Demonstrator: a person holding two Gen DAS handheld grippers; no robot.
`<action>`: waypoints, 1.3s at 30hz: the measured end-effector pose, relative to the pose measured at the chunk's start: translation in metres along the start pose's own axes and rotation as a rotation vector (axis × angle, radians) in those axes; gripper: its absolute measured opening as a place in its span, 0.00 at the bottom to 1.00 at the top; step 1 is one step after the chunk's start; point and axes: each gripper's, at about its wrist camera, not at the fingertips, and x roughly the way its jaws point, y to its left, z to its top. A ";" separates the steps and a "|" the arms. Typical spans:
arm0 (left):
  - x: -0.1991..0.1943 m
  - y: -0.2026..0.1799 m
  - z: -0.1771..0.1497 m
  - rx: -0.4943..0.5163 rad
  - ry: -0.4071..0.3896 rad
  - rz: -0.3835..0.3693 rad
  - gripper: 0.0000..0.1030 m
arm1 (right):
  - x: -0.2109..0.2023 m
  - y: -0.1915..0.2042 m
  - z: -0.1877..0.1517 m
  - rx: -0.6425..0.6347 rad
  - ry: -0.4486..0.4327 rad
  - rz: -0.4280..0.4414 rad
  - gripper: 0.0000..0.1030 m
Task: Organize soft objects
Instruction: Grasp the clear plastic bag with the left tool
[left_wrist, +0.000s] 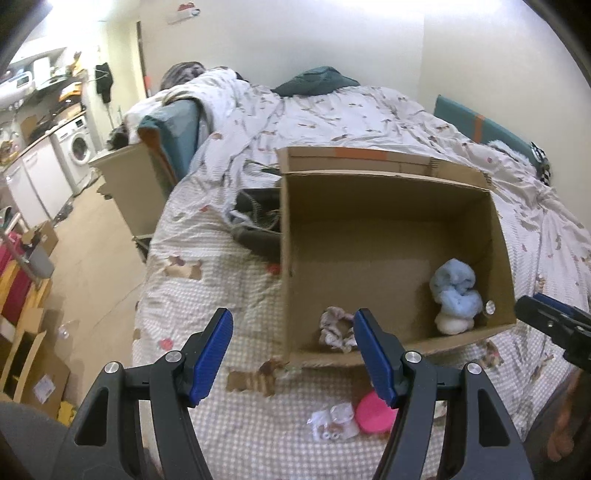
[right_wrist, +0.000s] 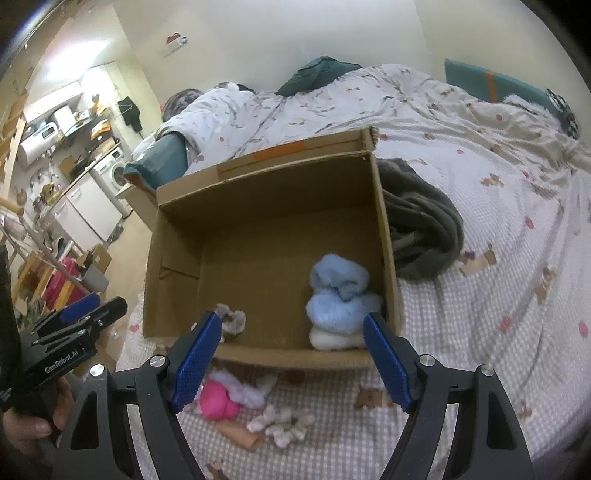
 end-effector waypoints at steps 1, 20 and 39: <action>-0.002 0.003 -0.001 -0.004 -0.001 0.007 0.63 | -0.003 -0.001 -0.003 0.007 0.000 -0.006 0.82; 0.040 0.017 -0.049 -0.152 0.350 -0.204 0.55 | -0.013 -0.006 -0.034 0.128 0.038 -0.001 0.82; 0.119 -0.018 -0.081 -0.248 0.595 -0.303 0.15 | 0.013 -0.020 -0.032 0.198 0.108 0.006 0.82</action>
